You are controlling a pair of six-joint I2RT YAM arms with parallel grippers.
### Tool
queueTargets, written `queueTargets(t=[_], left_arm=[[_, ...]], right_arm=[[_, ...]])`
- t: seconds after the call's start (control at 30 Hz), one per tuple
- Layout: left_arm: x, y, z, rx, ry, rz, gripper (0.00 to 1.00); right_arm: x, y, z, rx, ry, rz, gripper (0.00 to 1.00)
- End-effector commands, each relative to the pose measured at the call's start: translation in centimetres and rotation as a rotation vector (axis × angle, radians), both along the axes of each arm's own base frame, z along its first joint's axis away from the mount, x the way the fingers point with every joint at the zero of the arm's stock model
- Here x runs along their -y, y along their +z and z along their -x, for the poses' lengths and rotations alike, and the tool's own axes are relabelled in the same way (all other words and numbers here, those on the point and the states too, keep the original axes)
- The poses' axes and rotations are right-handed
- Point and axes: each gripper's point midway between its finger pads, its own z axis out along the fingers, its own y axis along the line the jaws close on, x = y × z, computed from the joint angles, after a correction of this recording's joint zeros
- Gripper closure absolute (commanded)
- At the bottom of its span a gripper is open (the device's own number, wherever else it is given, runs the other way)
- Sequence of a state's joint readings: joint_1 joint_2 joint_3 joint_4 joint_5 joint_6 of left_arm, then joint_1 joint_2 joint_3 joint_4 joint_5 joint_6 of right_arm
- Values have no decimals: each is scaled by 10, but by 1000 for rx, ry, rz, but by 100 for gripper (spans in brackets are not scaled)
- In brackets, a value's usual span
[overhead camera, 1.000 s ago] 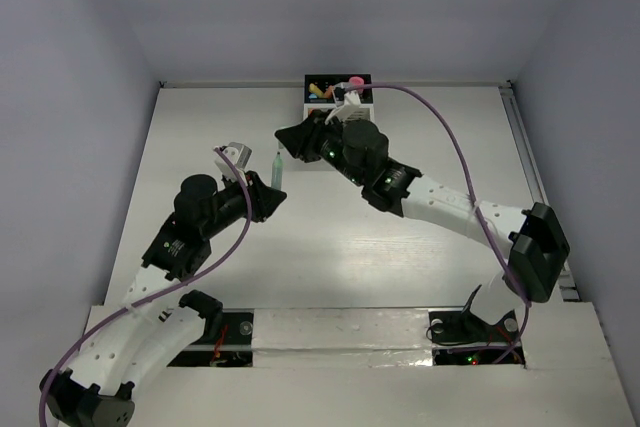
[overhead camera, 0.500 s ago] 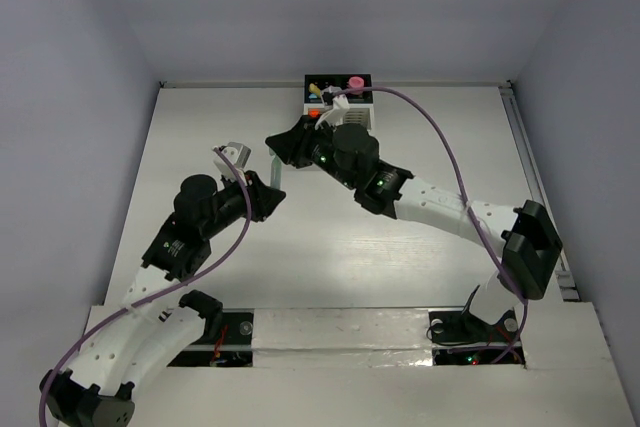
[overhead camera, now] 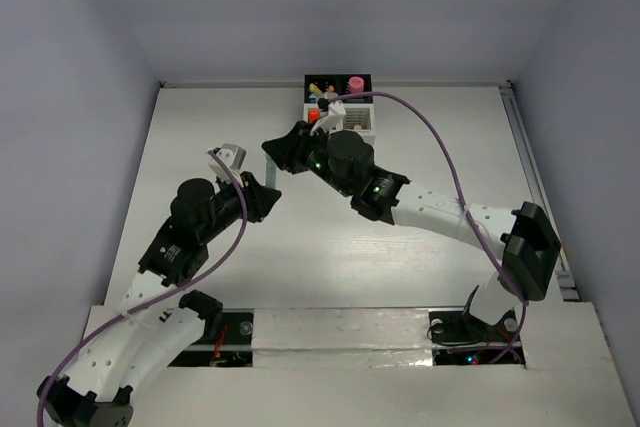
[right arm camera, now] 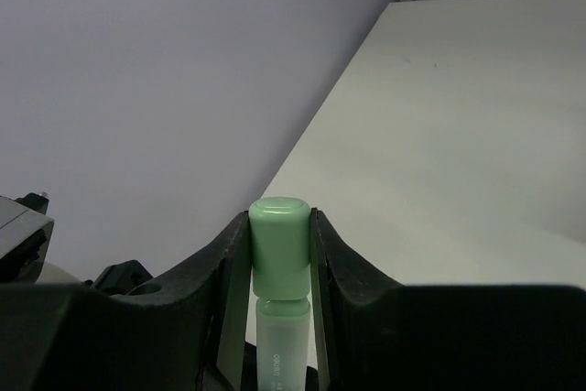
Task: Sort the stationery into containers
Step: Close the pen cap on the pen.
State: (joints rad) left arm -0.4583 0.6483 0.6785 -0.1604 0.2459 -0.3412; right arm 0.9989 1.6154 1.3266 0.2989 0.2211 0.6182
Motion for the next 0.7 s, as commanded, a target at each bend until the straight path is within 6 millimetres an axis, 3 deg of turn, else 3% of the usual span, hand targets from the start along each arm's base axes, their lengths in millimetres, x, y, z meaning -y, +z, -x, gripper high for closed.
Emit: queueTargets(t=[0.0,0.37,0.67], left_arm=[[-8,10,-5,44,51,8,100],[-11,14,-5,58,72,13,100],[-15,23,-6,90,95,26,100]], right_arm=[[2,20,4,45,-24,-39,100],[-14,2,19,32,-13,-3,100],[-20,-18,53,-18,97,-29,100]])
